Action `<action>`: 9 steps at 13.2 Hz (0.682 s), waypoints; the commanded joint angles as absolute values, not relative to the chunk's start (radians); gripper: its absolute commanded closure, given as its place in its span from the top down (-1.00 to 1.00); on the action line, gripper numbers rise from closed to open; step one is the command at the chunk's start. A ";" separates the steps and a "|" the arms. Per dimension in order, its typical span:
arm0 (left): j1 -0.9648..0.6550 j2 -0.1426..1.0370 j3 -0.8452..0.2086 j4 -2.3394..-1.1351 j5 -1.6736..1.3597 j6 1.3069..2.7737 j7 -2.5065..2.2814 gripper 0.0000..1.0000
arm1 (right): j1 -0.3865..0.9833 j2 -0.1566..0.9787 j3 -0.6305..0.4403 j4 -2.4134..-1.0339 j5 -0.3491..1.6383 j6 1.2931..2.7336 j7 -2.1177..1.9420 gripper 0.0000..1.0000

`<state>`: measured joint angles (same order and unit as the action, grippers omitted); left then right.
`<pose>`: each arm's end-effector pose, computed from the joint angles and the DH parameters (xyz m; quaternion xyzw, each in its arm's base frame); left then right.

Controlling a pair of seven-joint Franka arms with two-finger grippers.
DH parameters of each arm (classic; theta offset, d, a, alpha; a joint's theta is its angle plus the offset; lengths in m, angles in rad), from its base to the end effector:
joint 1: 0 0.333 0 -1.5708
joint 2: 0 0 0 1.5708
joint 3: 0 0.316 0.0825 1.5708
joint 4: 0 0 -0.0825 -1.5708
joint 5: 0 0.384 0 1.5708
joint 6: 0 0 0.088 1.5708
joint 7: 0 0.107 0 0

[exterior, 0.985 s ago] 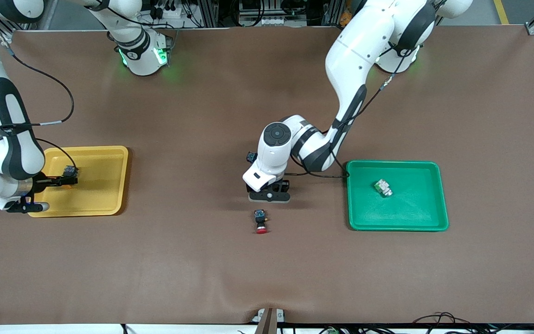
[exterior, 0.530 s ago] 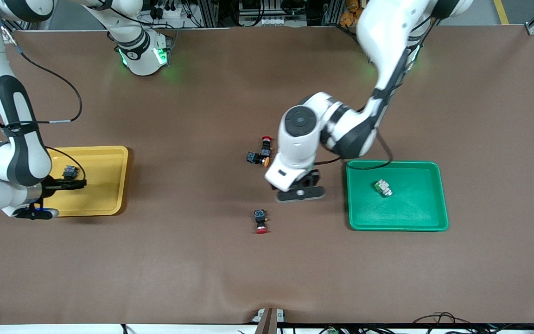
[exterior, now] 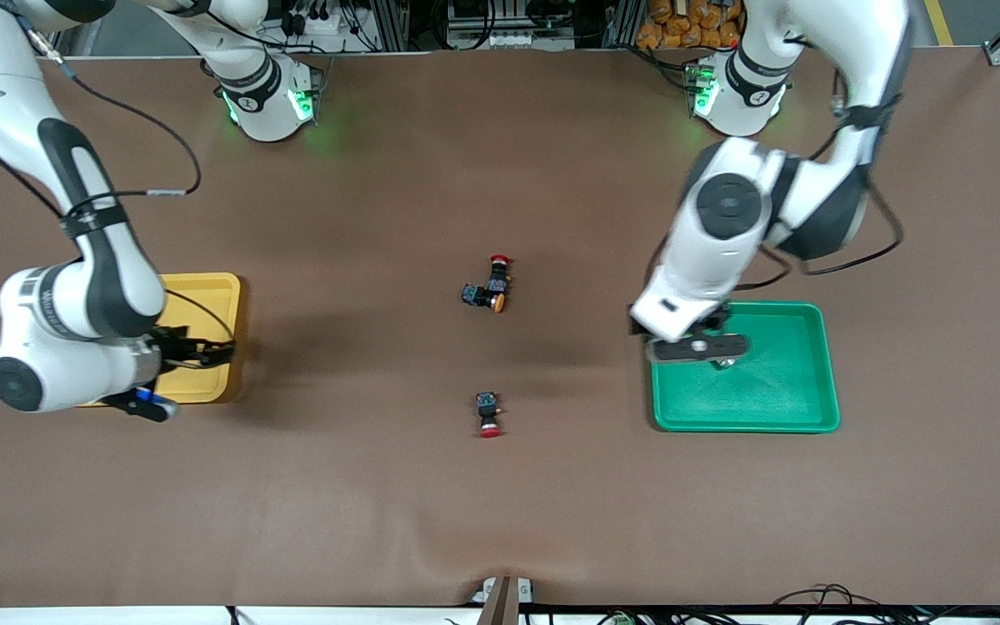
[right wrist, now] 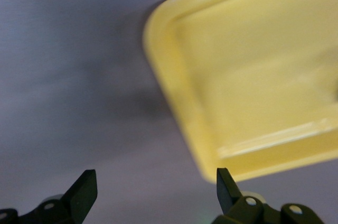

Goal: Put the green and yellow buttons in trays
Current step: 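Lift the green-labelled switch with the left gripper toward the green tray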

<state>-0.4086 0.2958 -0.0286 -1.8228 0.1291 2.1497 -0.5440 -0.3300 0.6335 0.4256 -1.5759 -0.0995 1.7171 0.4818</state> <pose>0.5764 -0.2622 0.3778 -0.9984 -0.0196 -0.0376 0.0371 0.6415 0.0197 0.2685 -0.9566 0.1783 0.2297 0.0174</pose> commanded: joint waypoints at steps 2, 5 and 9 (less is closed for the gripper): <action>-0.338 0.204 -0.038 -1.968 0.130 2.161 -0.531 -1.00 | -0.289 0.617 0.514 -1.575 -0.103 1.706 0.772 1.00; -0.244 0.204 -0.040 -2.000 0.130 2.161 -0.464 -1.00 | -0.166 0.621 0.520 -1.575 -0.104 1.749 1.062 1.00; -0.161 0.245 -0.040 -2.023 0.130 2.171 -0.419 -1.00 | -0.033 0.626 0.522 -1.575 -0.103 1.779 1.420 1.00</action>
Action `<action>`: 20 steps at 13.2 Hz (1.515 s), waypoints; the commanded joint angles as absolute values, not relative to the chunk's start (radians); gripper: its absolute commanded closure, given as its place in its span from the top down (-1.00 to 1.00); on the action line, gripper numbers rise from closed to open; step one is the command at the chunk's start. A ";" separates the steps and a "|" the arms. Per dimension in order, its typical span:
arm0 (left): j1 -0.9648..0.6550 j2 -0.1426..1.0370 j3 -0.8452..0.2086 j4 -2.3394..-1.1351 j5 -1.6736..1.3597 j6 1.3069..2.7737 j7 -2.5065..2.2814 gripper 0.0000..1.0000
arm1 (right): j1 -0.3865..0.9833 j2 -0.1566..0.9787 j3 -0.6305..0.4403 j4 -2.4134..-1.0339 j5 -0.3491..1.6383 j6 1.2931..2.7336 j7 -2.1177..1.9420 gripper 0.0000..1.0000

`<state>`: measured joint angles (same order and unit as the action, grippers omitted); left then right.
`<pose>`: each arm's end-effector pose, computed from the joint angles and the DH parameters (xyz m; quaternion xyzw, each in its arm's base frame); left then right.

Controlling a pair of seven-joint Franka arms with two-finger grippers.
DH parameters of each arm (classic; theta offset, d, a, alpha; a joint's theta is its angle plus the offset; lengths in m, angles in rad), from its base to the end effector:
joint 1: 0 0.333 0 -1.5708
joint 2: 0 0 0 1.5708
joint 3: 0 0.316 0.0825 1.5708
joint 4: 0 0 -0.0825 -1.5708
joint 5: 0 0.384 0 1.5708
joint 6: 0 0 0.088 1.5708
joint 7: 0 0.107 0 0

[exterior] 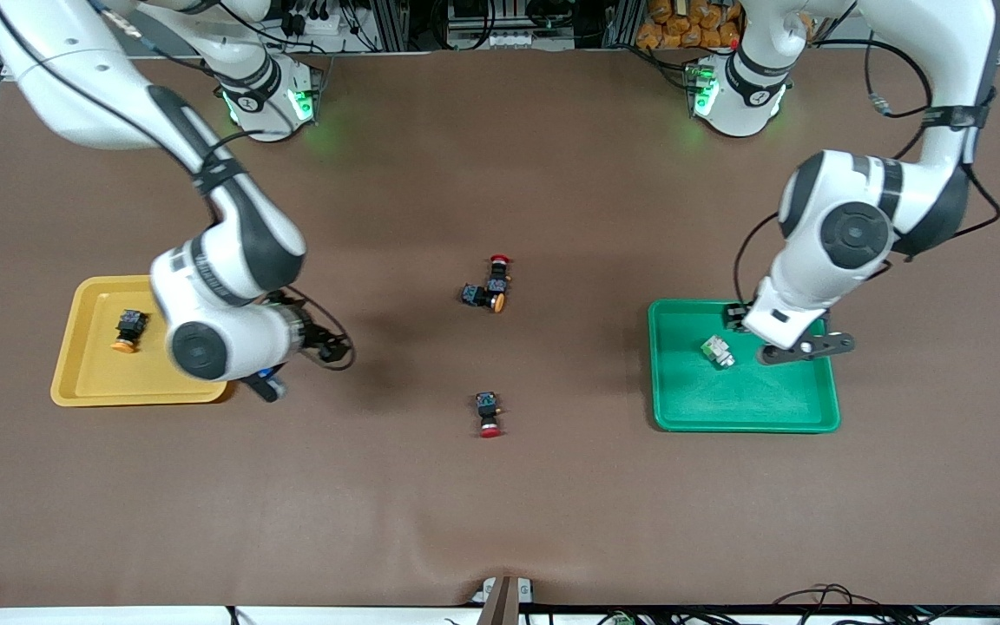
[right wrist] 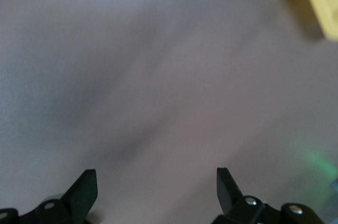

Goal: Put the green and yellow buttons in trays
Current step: 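Release the switch in the green tray while the right gripper reaches another button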

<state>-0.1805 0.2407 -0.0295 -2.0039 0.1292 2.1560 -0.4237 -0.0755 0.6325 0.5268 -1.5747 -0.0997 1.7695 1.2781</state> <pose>0.5737 -0.1164 0.3310 -0.9955 -0.0688 0.0267 0.0600 0.6061 0.2359 0.2868 0.8973 -0.3904 -0.1964 0.0613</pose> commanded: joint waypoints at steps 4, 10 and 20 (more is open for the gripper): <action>-0.112 0.273 -0.040 -2.060 0.130 2.247 -0.382 -1.00 | 0.101 0.626 0.523 -1.574 -0.103 1.808 1.650 1.00; -0.071 0.322 -0.040 -2.088 0.130 2.359 -0.302 -1.00 | 0.189 0.693 0.517 -1.578 -0.103 2.006 1.814 1.00; -0.011 0.428 -0.040 -2.085 0.130 2.532 -0.230 -1.00 | 0.282 0.779 0.477 -1.594 -0.118 2.121 2.029 1.00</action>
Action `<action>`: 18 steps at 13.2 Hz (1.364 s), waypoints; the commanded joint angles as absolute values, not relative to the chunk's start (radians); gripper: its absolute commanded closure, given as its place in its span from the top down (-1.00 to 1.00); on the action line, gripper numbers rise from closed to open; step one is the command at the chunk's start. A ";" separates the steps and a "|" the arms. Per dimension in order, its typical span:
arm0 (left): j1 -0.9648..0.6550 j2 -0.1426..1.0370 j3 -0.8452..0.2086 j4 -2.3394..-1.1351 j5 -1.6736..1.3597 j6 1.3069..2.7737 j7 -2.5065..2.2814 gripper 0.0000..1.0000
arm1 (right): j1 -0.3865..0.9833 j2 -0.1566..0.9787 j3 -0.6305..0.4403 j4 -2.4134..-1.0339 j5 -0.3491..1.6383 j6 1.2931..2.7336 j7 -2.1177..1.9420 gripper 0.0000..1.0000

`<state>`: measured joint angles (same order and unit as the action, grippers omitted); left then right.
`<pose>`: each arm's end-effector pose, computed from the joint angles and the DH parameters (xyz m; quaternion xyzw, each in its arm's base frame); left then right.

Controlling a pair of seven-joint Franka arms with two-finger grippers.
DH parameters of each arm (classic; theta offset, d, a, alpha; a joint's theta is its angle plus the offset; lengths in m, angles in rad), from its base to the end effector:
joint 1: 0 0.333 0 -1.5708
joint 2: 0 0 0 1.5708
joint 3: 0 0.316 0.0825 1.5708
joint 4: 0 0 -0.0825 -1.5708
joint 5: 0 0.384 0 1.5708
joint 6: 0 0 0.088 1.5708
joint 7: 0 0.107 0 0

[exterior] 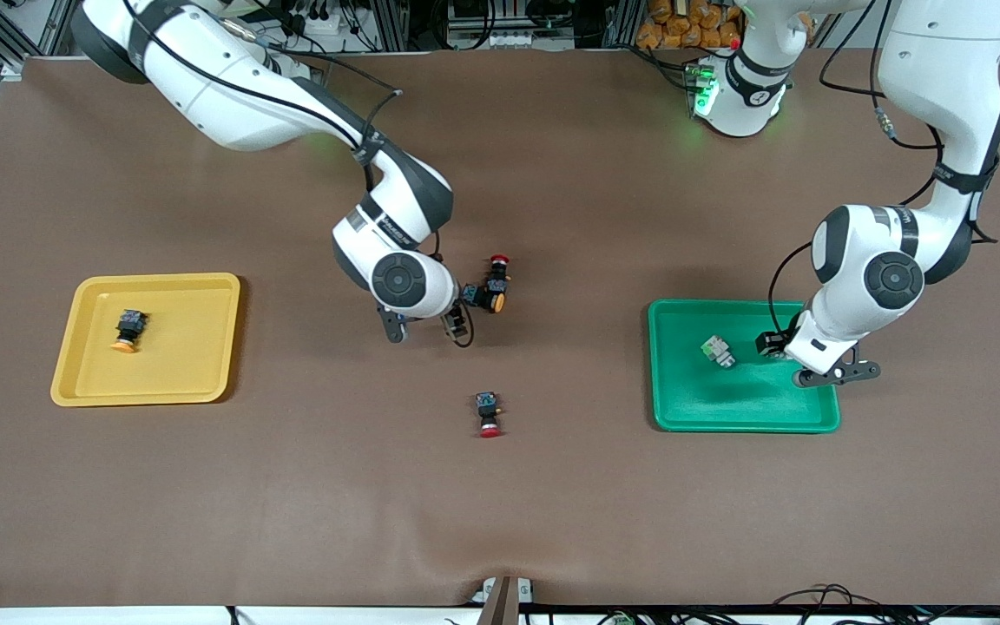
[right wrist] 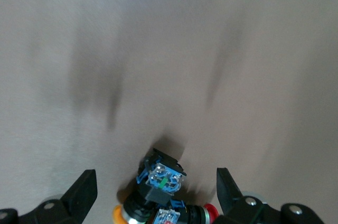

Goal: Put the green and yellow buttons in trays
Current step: 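Release the switch in the green tray while the right gripper reaches another button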

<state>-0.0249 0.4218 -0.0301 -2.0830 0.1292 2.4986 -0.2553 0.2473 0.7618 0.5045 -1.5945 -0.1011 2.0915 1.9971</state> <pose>0.5857 -0.0329 0.2204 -0.9982 -0.0496 -0.0023 0.0324 0.5245 0.4254 0.2150 0.7929 -0.5886 -0.1471 0.0570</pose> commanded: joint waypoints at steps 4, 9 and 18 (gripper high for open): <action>-0.012 0.443 -0.040 -2.071 0.130 2.540 -0.230 -0.59 | 0.340 0.805 0.439 -1.594 -0.118 2.183 2.031 0.98; -0.014 0.434 -0.041 -2.069 0.130 2.537 -0.226 1.00 | 0.368 0.824 0.422 -1.594 -0.115 2.207 2.033 0.55; -0.017 0.284 -0.112 -1.932 0.115 2.191 -0.230 1.00 | 0.342 0.819 0.423 -1.580 -0.118 2.238 1.951 -1.00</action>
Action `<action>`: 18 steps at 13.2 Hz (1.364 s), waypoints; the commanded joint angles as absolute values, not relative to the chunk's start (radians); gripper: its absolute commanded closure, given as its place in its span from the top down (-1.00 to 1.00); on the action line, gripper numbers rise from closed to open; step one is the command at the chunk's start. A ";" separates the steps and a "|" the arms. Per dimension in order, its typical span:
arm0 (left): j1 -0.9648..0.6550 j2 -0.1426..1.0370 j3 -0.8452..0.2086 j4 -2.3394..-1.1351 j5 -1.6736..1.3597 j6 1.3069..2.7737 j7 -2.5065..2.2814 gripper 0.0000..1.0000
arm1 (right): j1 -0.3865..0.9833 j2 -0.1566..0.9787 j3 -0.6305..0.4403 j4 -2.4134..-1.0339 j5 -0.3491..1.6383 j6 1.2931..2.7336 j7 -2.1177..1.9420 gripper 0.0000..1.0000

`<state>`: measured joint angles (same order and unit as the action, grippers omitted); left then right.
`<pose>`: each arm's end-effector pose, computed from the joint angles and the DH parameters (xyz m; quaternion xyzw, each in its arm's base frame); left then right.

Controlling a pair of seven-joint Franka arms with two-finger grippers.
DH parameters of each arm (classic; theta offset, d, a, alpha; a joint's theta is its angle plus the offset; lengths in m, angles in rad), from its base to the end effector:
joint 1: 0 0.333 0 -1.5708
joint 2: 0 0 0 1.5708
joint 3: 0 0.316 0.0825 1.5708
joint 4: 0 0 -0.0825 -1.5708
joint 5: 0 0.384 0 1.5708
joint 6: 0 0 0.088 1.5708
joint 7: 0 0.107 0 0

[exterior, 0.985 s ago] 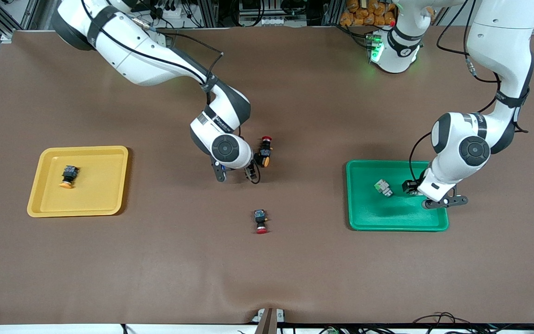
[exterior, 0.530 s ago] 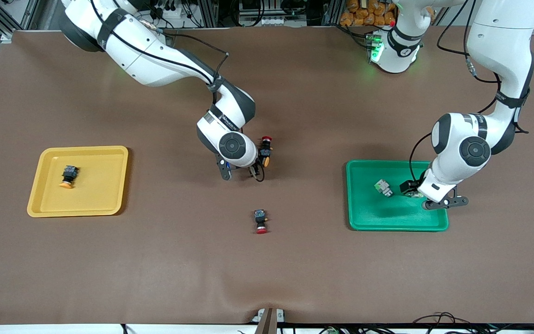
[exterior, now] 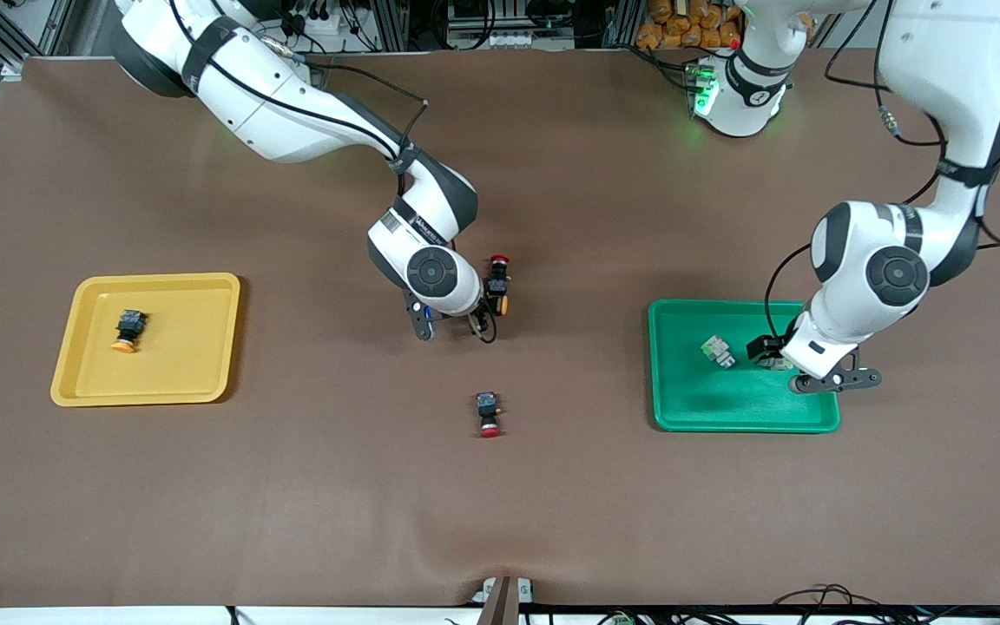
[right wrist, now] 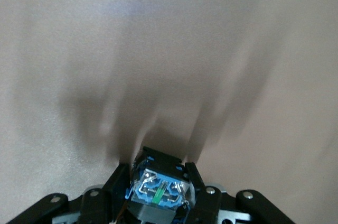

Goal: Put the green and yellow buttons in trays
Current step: 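Grasp the second orange button with the right gripper while the left gripper withdraws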

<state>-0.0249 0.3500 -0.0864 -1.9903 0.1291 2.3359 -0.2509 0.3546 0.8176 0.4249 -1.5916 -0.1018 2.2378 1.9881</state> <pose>0.6034 -0.0635 0.2870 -0.9991 -0.0276 -0.0047 0.0314 0.5128 0.4519 0.1764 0.8053 -0.5790 -0.1245 0.0265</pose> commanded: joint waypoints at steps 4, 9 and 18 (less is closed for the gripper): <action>-0.021 0.279 -0.135 -1.615 0.117 1.786 -0.230 1.00 | 0.288 0.776 0.433 -1.545 -0.115 2.045 1.840 -1.00; -0.015 0.192 -0.182 -1.519 0.091 1.686 -0.221 1.00 | 0.192 0.746 0.437 -1.491 -0.110 1.928 1.590 -1.00; -0.014 0.058 -0.178 -1.503 0.012 1.556 -0.259 1.00 | 0.022 0.698 0.436 -1.503 -0.106 1.773 1.263 -1.00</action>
<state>-0.0213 0.0860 -0.1783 -1.5047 0.0350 1.5958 -0.2430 0.0585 0.7192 0.4209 -1.4801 -0.1021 1.7938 1.3122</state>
